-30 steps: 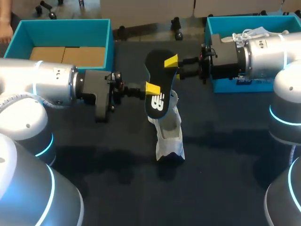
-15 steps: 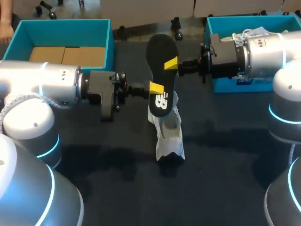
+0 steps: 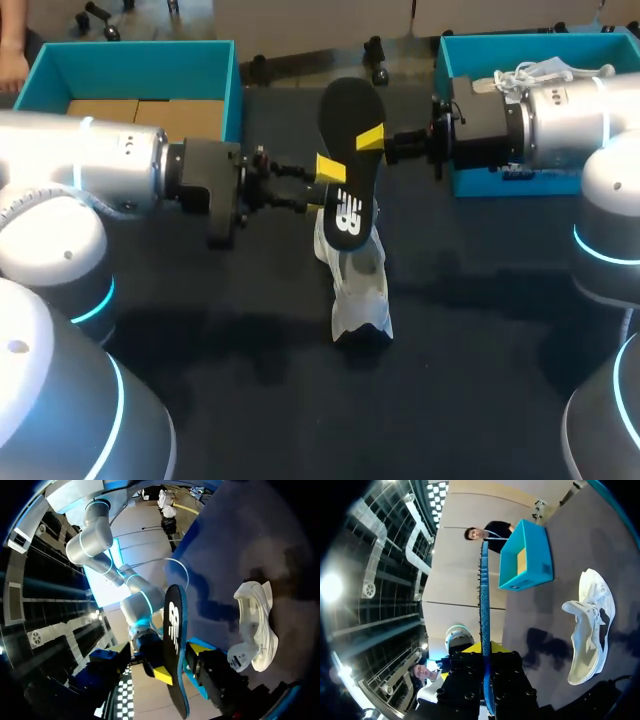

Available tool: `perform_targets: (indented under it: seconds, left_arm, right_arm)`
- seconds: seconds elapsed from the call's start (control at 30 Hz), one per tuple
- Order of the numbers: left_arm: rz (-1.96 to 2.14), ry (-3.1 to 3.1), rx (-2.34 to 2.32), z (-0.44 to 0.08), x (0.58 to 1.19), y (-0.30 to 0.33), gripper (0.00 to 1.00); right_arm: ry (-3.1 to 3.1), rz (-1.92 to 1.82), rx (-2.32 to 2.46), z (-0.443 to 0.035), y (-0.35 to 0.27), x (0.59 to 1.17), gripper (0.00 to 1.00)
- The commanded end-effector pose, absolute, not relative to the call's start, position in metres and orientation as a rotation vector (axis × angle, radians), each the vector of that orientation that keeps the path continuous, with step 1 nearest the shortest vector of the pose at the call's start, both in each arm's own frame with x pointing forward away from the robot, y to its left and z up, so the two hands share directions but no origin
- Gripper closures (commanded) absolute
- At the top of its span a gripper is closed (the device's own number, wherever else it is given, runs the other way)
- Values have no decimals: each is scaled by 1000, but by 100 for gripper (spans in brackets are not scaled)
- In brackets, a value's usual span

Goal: Take the shoe out of the shoebox, open the shoe tongue, remove and reinsert the insole, then place the shoe into the shoebox

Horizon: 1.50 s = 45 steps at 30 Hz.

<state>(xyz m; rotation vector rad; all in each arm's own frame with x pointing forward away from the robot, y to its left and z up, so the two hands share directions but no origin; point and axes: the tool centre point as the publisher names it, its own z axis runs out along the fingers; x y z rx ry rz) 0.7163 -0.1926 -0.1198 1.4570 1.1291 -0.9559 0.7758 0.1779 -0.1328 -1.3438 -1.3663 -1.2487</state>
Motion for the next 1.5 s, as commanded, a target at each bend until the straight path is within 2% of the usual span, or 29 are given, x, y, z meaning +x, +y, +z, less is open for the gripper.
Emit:
perform_targets:
  seconds: [0.03, 0.93, 1.5]
  left_arm:
    - [-939, 1174, 1527, -112, 721, -179, 0]
    - [-623, 1504, 2014, -83, 745, -162, 0]
    - [-385, 1569, 2274, -54, 766, -183, 0]
  right_arm:
    - [-1355, -1255, -1340, -141, 176, 775, 100]
    - [-1308, -1221, -1336, -178, 178, 772, 100]
    - [-1313, -1201, -1325, -189, 178, 768, 100]
